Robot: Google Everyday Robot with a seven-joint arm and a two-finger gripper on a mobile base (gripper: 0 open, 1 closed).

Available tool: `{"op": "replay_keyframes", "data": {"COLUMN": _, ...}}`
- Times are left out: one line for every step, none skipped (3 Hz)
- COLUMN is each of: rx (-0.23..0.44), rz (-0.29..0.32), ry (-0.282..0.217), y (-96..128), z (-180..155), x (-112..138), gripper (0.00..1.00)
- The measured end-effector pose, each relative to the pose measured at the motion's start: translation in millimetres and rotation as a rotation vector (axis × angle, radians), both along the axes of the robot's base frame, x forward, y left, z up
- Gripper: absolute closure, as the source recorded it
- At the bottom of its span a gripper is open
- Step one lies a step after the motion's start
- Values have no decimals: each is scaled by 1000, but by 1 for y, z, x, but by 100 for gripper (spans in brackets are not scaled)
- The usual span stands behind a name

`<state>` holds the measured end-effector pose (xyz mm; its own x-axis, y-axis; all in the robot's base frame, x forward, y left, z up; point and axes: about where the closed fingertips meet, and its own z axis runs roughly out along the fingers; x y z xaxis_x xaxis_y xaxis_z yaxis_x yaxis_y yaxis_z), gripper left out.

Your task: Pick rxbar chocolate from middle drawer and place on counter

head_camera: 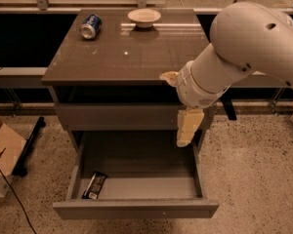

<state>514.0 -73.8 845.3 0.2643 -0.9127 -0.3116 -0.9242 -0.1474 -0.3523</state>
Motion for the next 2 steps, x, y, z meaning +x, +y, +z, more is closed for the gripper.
{"op": "replay_keyframes", "data": {"rx": -45, "rz": 43, "ry": -2, "y": 19, "z": -35, "x": 15, "gripper": 0}}
{"op": "replay_keyframes", "data": {"rx": -71, "rz": 87, "ry": 6, "y": 37, "z": -73, "x": 22, "gripper": 0}}
